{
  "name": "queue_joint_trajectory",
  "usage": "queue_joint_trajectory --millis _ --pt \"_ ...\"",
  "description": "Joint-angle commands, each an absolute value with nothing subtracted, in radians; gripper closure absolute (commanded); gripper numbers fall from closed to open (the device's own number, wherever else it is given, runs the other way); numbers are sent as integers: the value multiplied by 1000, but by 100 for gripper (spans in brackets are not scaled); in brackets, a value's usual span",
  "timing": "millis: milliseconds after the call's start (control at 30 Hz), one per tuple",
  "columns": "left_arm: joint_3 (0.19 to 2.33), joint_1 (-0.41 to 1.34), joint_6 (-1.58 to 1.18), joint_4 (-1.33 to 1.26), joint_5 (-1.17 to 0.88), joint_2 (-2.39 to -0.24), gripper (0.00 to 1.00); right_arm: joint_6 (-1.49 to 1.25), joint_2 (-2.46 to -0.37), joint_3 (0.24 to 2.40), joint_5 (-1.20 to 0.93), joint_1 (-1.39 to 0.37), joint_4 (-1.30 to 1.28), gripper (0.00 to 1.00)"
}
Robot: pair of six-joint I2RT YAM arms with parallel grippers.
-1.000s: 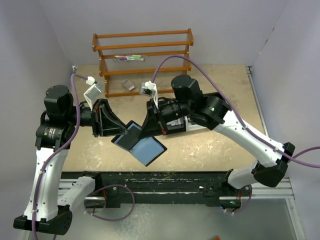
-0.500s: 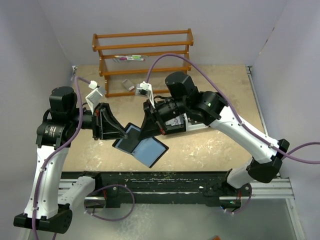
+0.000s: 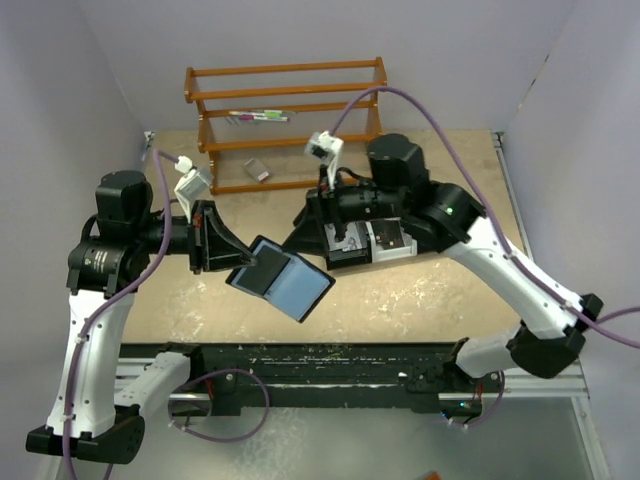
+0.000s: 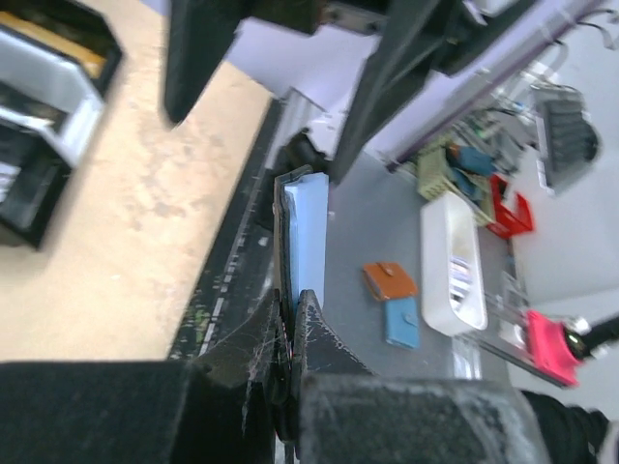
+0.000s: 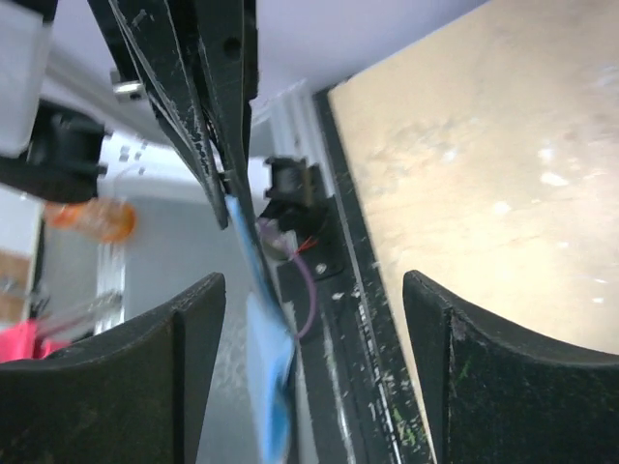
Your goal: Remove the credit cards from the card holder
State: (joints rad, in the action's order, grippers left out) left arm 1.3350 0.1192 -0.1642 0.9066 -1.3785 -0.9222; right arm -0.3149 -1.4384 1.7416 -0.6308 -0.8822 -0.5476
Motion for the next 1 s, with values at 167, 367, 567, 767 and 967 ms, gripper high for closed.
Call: queue_joint_trajectory --millis 167,367,567,767,967 --pt "1419 121 -177 876 -1017 -945 100 -577 -1196 1539 -431 -857 -224 25" --pt "1437 121 -250 782 -942 -940 100 -738 -1190 1331 -547 -867 73 28" --pt "1455 121 -304 742 -993 -950 100 -814 -1232 1239 -573 -896 227 29" --pt "1438 121 -465 607 -1110 -949 100 -846 -1243 1184 -571 -897 330 30" --pt "1394 120 -647 440 -1207 -953 100 -891 -1207 1102 -539 -897 476 32"
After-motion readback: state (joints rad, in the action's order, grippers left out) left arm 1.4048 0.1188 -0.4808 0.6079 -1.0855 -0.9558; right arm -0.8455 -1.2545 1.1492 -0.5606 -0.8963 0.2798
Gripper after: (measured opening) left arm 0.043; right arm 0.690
